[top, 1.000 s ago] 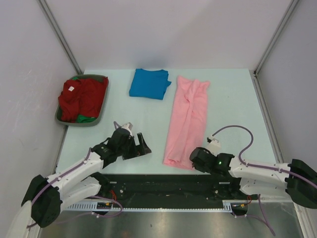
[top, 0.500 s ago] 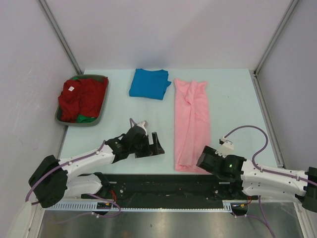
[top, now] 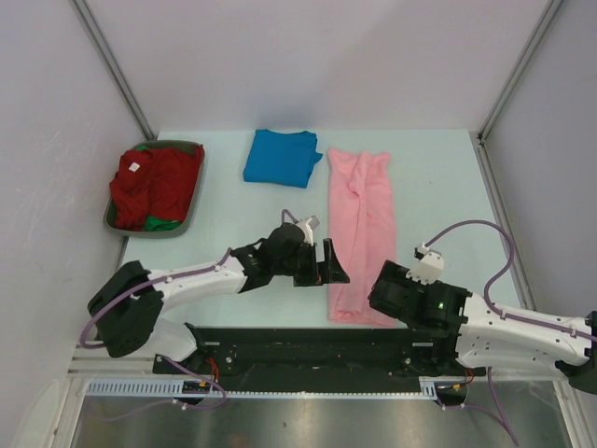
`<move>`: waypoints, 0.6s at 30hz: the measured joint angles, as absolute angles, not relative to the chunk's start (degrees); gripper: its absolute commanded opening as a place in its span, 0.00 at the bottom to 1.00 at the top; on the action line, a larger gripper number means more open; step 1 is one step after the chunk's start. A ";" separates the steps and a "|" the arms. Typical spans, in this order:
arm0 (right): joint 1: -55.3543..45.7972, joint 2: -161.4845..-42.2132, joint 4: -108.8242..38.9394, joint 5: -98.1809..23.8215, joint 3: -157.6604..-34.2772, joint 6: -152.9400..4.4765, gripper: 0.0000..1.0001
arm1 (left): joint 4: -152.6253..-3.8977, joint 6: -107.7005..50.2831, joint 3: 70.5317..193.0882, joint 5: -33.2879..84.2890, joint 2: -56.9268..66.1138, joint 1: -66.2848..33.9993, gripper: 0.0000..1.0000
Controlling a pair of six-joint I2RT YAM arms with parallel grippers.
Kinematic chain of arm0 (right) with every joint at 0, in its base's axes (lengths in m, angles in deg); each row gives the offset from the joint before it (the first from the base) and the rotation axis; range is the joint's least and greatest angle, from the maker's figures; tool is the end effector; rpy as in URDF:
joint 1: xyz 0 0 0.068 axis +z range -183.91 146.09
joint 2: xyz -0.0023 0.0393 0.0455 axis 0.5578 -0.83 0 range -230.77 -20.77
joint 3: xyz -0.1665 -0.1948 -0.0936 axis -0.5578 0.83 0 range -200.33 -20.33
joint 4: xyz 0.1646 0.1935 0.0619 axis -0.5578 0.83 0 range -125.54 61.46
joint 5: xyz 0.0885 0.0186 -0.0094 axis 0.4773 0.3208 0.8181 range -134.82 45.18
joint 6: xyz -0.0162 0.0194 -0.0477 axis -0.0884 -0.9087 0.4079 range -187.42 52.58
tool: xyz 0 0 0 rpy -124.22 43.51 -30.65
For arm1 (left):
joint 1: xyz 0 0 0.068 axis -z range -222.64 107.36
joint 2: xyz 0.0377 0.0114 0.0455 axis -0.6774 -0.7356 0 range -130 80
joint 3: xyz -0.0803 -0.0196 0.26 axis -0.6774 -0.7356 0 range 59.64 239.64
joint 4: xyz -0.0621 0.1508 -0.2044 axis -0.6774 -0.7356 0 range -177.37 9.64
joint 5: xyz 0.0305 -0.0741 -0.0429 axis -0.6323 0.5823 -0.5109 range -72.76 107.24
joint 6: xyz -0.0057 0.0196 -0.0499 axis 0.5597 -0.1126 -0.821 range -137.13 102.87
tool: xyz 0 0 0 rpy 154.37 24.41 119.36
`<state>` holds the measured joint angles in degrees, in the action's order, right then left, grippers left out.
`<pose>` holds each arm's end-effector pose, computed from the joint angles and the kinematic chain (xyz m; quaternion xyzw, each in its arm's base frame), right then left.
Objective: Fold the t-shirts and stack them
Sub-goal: Fold the tshirt
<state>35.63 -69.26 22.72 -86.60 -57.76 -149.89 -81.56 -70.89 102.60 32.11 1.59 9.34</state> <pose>0.0686 0.1159 0.2290 0.1672 0.9060 0.0778 0.3809 0.1705 -0.2327 0.2142 0.0444 0.8868 -0.4248 0.1765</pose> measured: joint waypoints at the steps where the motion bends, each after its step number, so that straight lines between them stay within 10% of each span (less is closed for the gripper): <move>1: 35.63 -68.82 23.22 -86.86 -57.76 -149.87 1.00 | -80.75 -71.19 103.10 32.68 -0.12 9.78 1.00; 18: 36.14 -59.25 31.75 -88.44 -57.41 -151.64 1.00 | -74.23 -74.08 108.24 35.85 -14.80 14.63 1.00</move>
<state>36.14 -59.25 31.75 -88.44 -57.41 -151.64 -74.23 -74.08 108.24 35.85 -14.80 14.63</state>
